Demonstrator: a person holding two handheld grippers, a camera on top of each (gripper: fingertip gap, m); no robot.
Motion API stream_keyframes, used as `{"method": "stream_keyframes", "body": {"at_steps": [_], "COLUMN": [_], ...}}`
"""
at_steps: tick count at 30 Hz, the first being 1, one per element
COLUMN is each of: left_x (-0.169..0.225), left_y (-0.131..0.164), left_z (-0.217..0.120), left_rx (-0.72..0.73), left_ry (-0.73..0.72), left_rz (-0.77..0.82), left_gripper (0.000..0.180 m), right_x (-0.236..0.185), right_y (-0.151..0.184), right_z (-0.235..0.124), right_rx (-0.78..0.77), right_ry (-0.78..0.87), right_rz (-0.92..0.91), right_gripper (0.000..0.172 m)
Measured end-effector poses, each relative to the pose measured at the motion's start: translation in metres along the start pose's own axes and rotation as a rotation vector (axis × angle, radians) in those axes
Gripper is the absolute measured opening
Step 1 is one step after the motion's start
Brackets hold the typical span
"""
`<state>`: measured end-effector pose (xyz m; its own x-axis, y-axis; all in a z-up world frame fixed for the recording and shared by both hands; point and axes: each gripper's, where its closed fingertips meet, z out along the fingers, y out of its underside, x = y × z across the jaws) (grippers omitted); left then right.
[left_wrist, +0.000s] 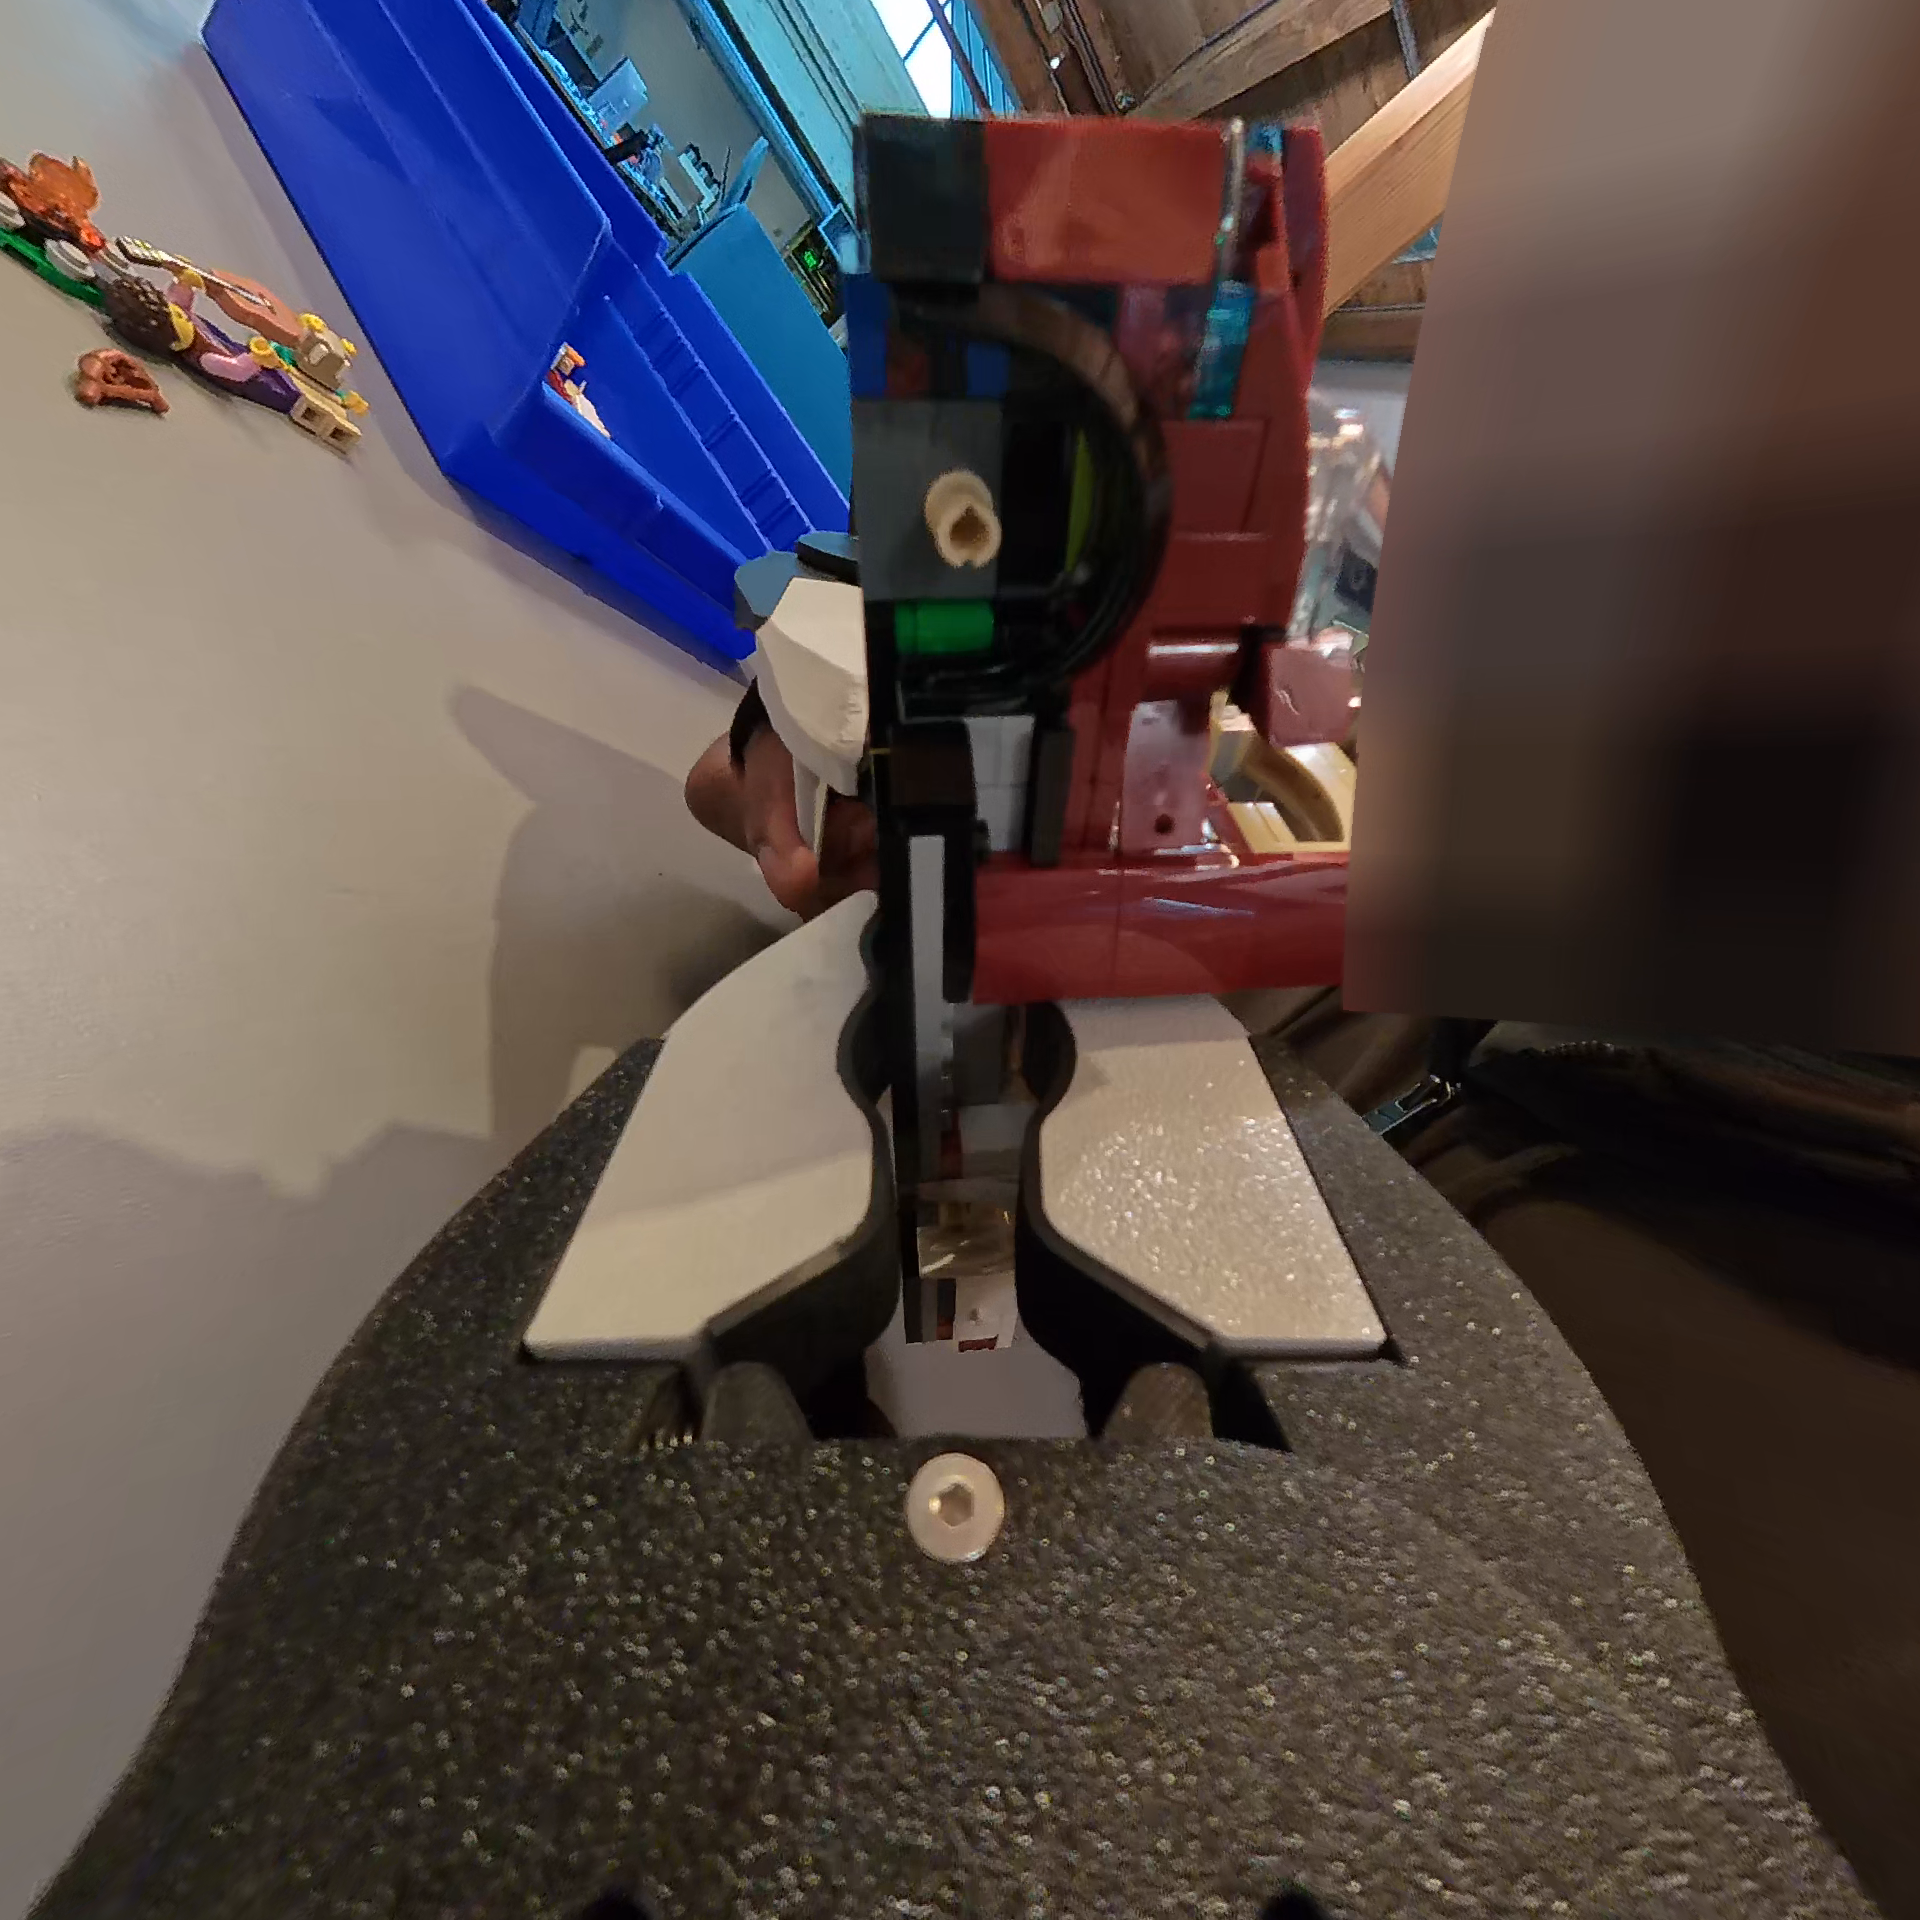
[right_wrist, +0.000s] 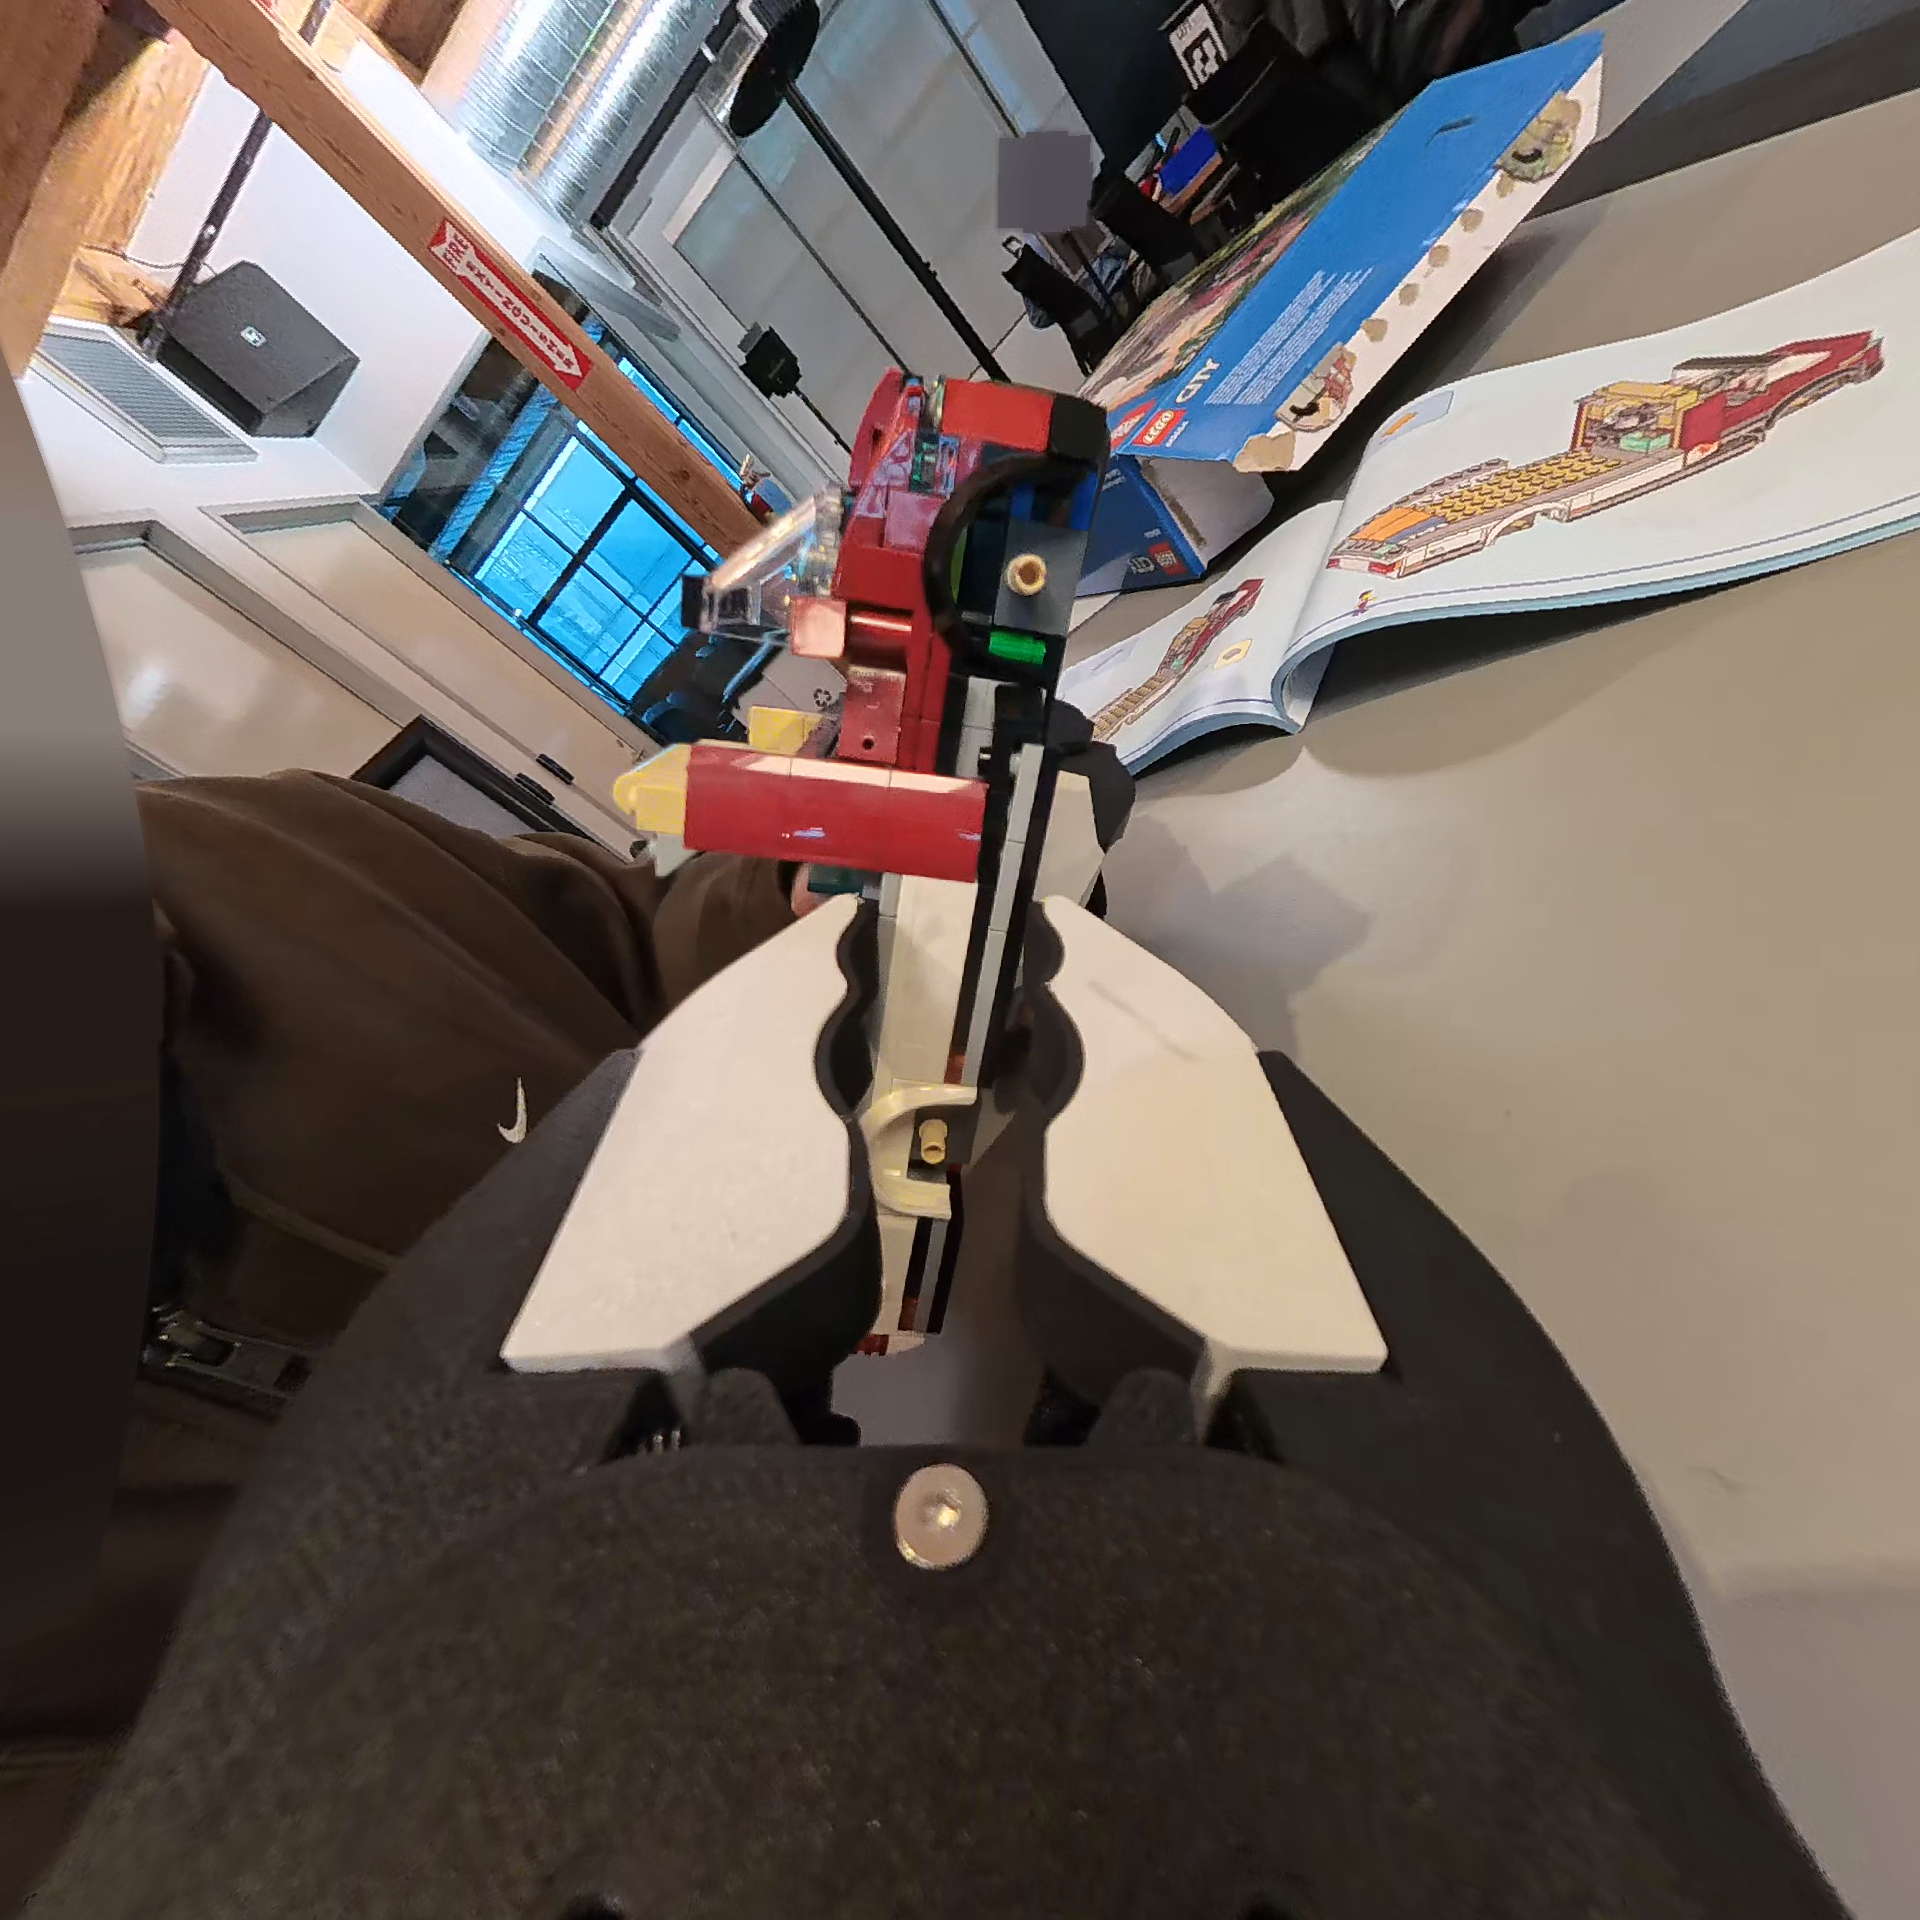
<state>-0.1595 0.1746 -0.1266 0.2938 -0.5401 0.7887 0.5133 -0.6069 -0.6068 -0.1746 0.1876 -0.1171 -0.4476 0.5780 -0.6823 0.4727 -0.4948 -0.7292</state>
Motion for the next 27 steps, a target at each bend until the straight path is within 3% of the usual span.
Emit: {"method": "stream_keyframes", "body": {"at_steps": [12,14,16,22,27], "left_x": [-0.002,-0.003,-0.003,-0.002,-0.003], "left_y": [-0.003,-0.007,-0.011,-0.01,-0.009], "left_z": [-0.001,-0.004,-0.006,-0.006,-0.006], "left_rx": [0.019,0.049,0.072,0.067,0.062], "left_ry": [-0.007,-0.008,0.004,0.005,0.003], "left_rz": [-0.013,-0.023,-0.042,-0.034,-0.033], "left_gripper": [0.021,0.021,0.021,0.021,0.021], "right_x": [0.002,0.002,-0.001,0.001,0.002], "right_y": [-0.001,0.002,0.005,0.01,0.011], "right_z": [0.0,0.001,0.003,0.004,0.004], "right_rx": [0.005,-0.026,-0.044,-0.061,-0.068], "right_ry": [-0.001,-0.005,-0.012,-0.008,0.003], "right_rz": [0.037,0.025,0.014,0.019,-0.006], "right_gripper": [0.028,0.041,0.043,0.029,0.028]}}
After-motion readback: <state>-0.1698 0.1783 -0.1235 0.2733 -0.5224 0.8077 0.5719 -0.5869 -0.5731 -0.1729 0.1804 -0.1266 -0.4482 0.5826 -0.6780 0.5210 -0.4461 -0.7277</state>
